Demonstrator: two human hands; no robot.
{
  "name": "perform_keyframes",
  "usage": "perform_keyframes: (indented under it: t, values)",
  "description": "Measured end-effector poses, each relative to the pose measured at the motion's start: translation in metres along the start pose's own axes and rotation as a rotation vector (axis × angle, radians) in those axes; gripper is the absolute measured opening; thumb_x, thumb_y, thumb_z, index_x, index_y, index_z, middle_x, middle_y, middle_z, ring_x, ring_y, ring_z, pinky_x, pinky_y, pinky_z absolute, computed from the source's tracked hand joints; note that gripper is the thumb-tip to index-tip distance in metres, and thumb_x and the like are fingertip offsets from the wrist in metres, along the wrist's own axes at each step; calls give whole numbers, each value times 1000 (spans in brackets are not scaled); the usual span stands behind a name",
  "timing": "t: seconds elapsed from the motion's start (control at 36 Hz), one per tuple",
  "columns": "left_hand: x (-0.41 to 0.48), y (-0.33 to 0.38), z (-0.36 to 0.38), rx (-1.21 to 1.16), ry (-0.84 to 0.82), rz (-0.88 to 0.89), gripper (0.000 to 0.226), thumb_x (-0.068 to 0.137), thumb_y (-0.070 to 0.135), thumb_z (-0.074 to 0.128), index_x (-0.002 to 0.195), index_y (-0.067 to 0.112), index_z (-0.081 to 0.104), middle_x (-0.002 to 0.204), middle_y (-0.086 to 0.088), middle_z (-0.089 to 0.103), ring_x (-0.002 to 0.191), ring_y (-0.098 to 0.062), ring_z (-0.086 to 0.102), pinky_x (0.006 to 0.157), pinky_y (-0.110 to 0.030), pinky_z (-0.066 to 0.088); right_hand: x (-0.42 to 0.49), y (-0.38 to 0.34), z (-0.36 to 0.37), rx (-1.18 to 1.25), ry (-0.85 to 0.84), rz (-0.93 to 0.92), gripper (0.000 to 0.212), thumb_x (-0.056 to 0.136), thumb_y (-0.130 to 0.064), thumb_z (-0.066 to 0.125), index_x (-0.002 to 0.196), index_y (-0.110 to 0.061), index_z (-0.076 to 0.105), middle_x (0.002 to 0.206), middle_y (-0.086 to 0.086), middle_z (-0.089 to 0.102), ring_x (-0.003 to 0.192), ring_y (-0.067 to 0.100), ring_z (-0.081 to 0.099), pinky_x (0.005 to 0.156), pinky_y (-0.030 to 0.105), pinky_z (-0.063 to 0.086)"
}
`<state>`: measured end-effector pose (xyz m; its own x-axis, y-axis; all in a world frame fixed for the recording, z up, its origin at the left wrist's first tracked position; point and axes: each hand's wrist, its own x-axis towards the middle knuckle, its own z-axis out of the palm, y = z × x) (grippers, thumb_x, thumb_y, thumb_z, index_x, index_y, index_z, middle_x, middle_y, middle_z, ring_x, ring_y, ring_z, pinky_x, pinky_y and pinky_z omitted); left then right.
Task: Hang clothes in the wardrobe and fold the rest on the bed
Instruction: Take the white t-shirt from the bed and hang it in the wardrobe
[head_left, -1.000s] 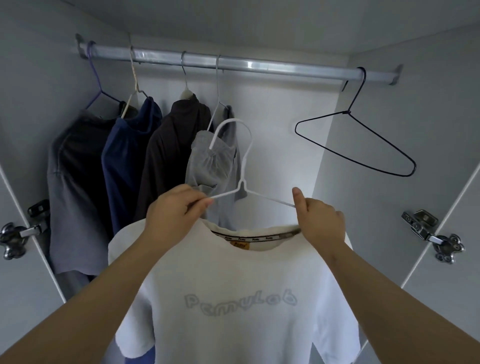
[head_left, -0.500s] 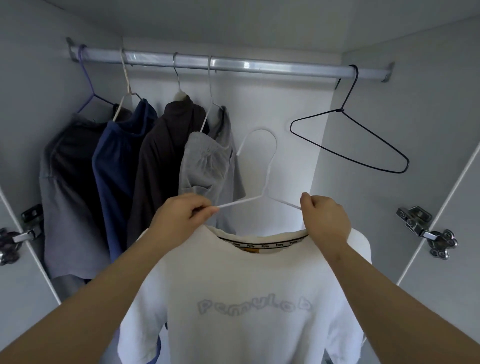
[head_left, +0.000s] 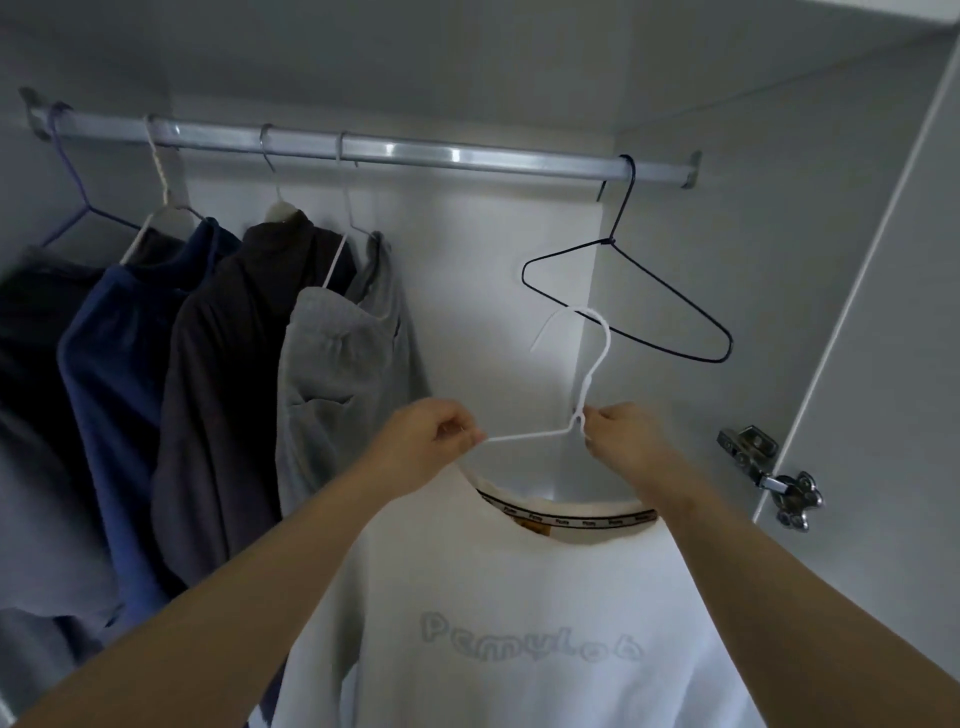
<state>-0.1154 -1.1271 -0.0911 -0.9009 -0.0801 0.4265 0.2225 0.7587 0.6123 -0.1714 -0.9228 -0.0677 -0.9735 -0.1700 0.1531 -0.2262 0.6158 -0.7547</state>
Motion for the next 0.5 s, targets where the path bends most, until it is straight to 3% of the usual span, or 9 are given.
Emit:
perform_keyframes:
  t: [0.08, 0.22, 0.5]
  values:
    - [13, 2, 9, -113, 50, -49, 10, 91, 17, 59, 82, 16, 61, 68, 13, 51, 65, -5, 46, 61, -7, 34, 1, 6, -16, 129, -166, 117, 40, 98, -25, 43, 60, -13, 44, 42, -2, 39, 34, 9, 31, 38, 19, 25]
    - [31, 4, 16, -191, 116, -149, 22, 91, 17, 59, 70, 24, 57, 65, 7, 53, 65, -9, 45, 65, -22, 37, 16, 6, -35, 350, -390, 350, 27, 96, -21, 44, 70, -16, 47, 43, -4, 34, 31, 5, 23, 33, 10, 14]
    - [59, 6, -4, -148, 90, -243, 20, 93, 17, 54, 73, 20, 56, 78, 0, 58, 81, -17, 54, 78, -28, 44, 48, -35, -19, 702, -423, 328, 17, 95, -4, 43, 79, -10, 49, 58, 0, 34, 32, 5, 24, 30, 12, 16]
